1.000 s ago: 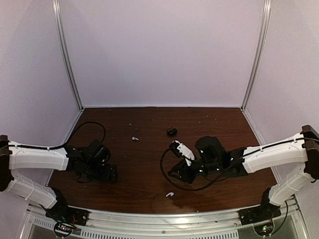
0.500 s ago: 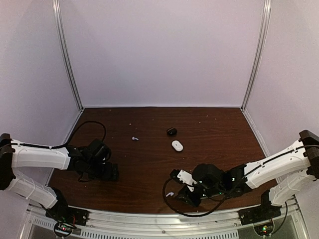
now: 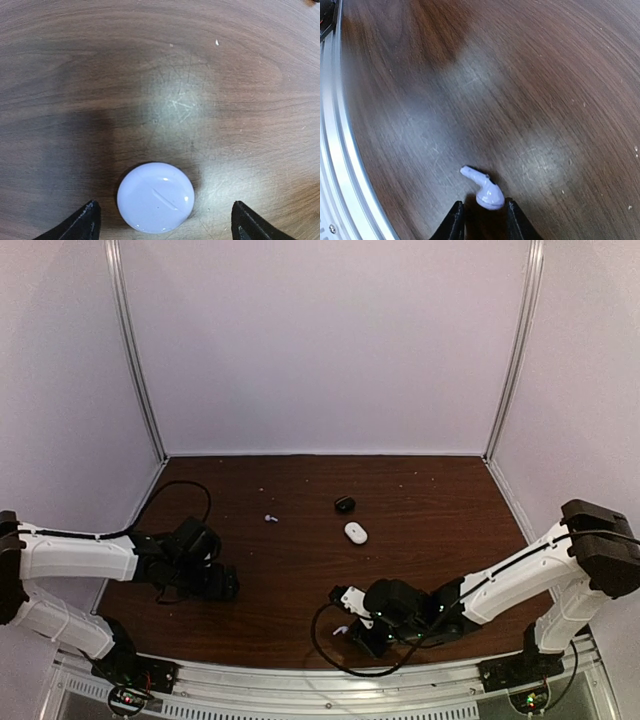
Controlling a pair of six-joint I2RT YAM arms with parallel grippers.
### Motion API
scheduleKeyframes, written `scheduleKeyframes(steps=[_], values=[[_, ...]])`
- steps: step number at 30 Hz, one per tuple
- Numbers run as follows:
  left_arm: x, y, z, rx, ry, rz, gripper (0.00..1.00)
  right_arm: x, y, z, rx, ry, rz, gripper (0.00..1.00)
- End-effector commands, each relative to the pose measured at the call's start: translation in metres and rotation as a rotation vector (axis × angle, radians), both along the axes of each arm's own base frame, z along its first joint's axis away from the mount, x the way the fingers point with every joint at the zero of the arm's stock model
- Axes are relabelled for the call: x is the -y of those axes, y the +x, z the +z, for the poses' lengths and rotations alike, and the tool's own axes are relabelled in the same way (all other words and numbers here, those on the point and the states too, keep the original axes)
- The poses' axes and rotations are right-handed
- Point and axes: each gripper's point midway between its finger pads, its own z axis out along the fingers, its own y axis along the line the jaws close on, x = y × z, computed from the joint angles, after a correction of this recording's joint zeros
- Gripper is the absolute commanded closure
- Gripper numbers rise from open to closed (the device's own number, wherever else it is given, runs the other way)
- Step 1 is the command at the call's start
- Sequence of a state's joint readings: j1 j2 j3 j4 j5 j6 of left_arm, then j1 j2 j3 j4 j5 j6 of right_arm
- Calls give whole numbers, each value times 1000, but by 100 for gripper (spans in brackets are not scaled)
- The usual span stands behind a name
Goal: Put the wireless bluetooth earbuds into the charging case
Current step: Adjust the left earbud at the center of the board.
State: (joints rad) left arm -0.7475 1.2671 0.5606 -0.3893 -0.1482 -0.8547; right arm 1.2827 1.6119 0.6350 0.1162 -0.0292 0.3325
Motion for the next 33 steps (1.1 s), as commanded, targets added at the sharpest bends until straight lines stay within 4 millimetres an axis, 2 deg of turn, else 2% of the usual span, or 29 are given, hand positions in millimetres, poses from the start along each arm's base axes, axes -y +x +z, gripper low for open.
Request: scheduleKeyframes(steps=[1, 4, 8, 14, 17, 19, 22, 25, 27, 30, 33], values=[[1, 4, 6, 31, -25, -2, 9, -12, 3, -8, 20, -17, 17, 71], [0, 4, 7, 36, -29, 2, 9, -18, 8, -15, 31, -40, 15, 76], [-3, 2, 5, 34, -25, 13, 8, -24, 25, -23, 60, -74, -24, 80], [-9, 2, 3, 34, -31, 32, 10, -48, 71, -29, 96, -61, -66, 84], [-10, 3, 6, 41, -34, 31, 13, -65, 100, -25, 103, -17, -72, 87], [-8, 3, 7, 43, -38, 26, 14, -78, 109, -14, 111, 19, -40, 86], [-8, 4, 9, 55, -47, 27, 14, -91, 120, 16, 174, 65, -25, 83], [-5, 5, 11, 63, -60, 17, 14, -94, 123, 43, 183, 111, -15, 74], [-7, 2, 10, 56, -52, 10, 14, -90, 116, 59, 178, 150, -4, 66], [-14, -1, 10, 61, -29, 11, 14, -72, 98, 75, 150, 178, 23, 54], [-12, -2, 11, 65, -43, -2, 15, -45, 77, 77, 112, 188, 28, 50]])
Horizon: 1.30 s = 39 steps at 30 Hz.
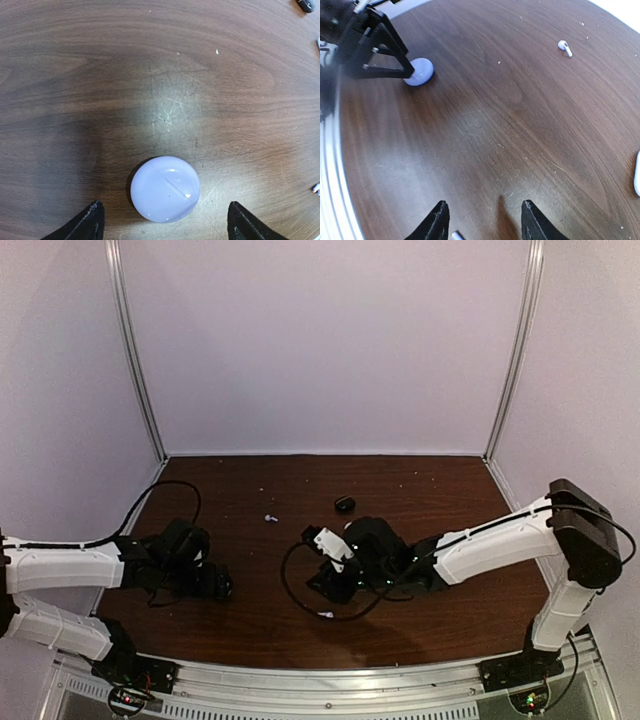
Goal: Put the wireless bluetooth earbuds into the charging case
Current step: Adjust the left earbud at the center of the board.
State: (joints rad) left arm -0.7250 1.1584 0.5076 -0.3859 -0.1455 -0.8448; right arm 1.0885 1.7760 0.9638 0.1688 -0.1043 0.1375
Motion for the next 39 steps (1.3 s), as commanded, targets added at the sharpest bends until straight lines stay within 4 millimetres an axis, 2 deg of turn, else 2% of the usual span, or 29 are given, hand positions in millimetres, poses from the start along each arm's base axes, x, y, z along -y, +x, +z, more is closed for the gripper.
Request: scheduleKeyframes(steps=[1, 4, 8, 14, 18, 24, 30, 34, 39], values=[[-1, 1, 2, 23, -7, -17, 15, 31, -35, 11, -59, 29, 46, 49], [3, 4, 1, 21, -6, -26, 15, 52, -59, -1, -81, 6, 76, 50], [8, 8, 3, 27, -16, -35, 15, 63, -73, -19, -90, -40, 87, 52], [8, 10, 8, 42, -21, -34, 15, 61, -77, -47, -49, -120, 71, 62], [7, 9, 10, 46, -24, -29, 15, 56, -80, -67, -14, -192, 66, 72], [6, 10, 12, 53, -24, -17, 15, 52, -68, -80, 16, -234, 8, 80], [6, 12, 14, 61, -24, -11, 15, 35, -53, -92, 26, -256, -29, 87], [2, 12, 9, 54, -6, 2, 15, 16, -33, -94, 25, -229, -47, 88], [-5, 10, 5, 46, 18, 25, 15, -17, 2, -89, 7, -160, -60, 89]])
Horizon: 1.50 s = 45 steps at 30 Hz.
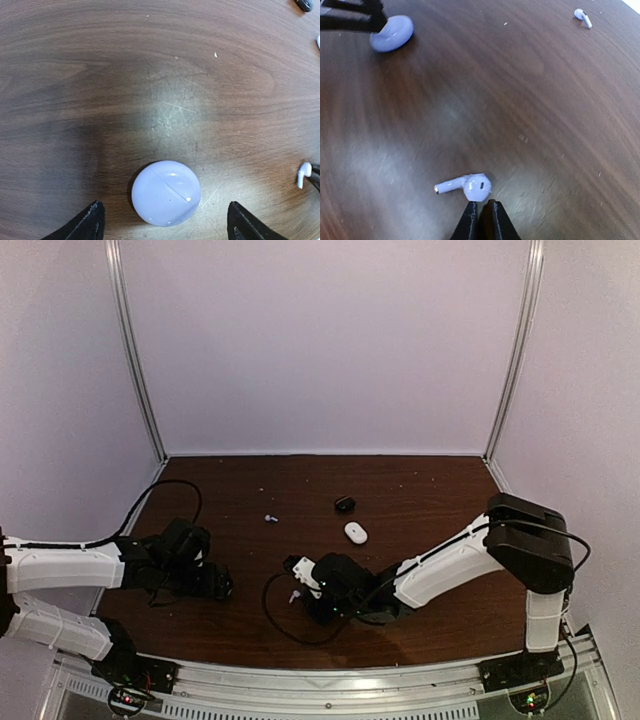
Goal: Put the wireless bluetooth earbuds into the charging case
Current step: Adjust the left earbud at the center of the board, then pick up the charging case from the center of the board.
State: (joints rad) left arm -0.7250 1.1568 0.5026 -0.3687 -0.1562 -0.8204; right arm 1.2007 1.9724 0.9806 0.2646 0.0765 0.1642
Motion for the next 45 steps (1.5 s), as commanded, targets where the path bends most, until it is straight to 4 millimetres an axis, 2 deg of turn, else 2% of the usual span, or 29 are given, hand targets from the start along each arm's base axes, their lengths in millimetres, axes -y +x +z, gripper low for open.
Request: scheduleKeyframes(steps=[1, 4, 6, 11, 15, 19, 20, 23, 25, 27, 29, 32, 36, 38, 41, 45], values=[[-6, 7, 3, 21, 13, 41, 15, -6, 25, -21, -44, -33, -14, 89], [-7, 6, 0, 9, 28, 39, 15, -16, 30, -6, -22, -1, 6, 87], [-5, 4, -4, -7, 27, 28, 16, -15, 32, 8, -9, 22, 8, 84], [0, 4, -12, -23, 27, 2, 19, 2, 38, 55, 32, 104, -13, 72], [4, 8, -11, -21, 70, -57, 21, 16, 34, 91, 47, 181, 12, 64], [14, 10, -3, -51, 128, -183, 14, 30, 29, 115, 57, 231, 31, 58], [21, 9, 1, -58, 109, -217, 12, 33, 27, 118, 59, 239, 38, 57], [21, 18, 25, -33, 158, -244, 4, 42, 22, 125, 61, 257, 45, 55], [26, 20, 38, -34, 160, -276, 2, 46, 19, 126, 52, 265, 51, 54], [44, 19, 46, -44, 115, -371, 2, 50, 15, 125, 47, 271, 59, 53], [41, 22, 42, -90, 181, -383, 2, 52, 13, 124, 42, 280, 60, 53], [49, 14, 33, -168, 209, -504, 2, 55, 10, 125, 36, 292, 61, 52], [27, 7, 24, -246, 327, -553, 2, 61, 11, 129, 43, 313, 51, 51], [29, 1, 18, -277, 293, -577, 2, 62, 11, 130, 45, 321, 49, 51], [27, 3, 17, -284, 277, -566, 3, 61, 10, 132, 45, 333, 53, 50], [22, 1, 1, -344, 284, -562, 7, 59, 8, 134, 44, 341, 69, 50]])
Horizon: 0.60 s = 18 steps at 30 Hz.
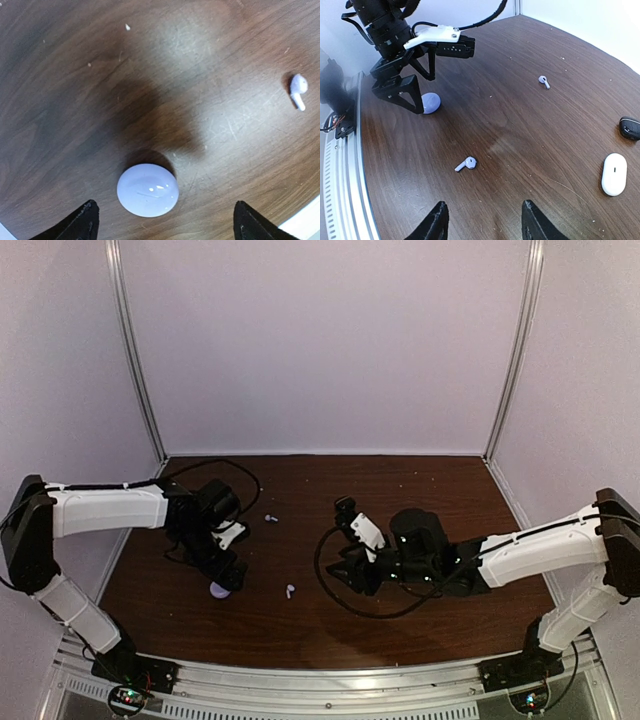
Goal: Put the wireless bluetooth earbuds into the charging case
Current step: Pick up the charging case from the center of the board.
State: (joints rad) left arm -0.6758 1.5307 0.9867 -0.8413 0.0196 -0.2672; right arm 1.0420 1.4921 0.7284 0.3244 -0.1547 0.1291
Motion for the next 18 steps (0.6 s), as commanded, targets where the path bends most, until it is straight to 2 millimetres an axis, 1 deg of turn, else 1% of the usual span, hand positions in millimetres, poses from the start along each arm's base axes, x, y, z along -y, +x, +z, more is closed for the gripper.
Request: scheduleKeyframes(steps=[1, 4, 7, 10, 14, 18], values=[[-7, -7, -20, -90, 33, -18, 8, -1, -1, 12, 11, 44, 13, 50], [-10, -9, -31, -119, 60, -14, 11, 1, -3, 13, 11, 47, 14, 50], [-20, -4, -36, -123, 89, 23, 12, 4, -4, 15, 10, 62, 10, 50], [-22, -3, -40, -138, 91, 31, 15, 5, -6, 16, 6, 69, 11, 50], [-21, -7, -45, -166, 88, 22, 27, 7, -5, 15, 12, 63, 7, 49], [-19, -9, -49, -181, 80, 16, 34, 9, -5, 14, 15, 55, 6, 50]])
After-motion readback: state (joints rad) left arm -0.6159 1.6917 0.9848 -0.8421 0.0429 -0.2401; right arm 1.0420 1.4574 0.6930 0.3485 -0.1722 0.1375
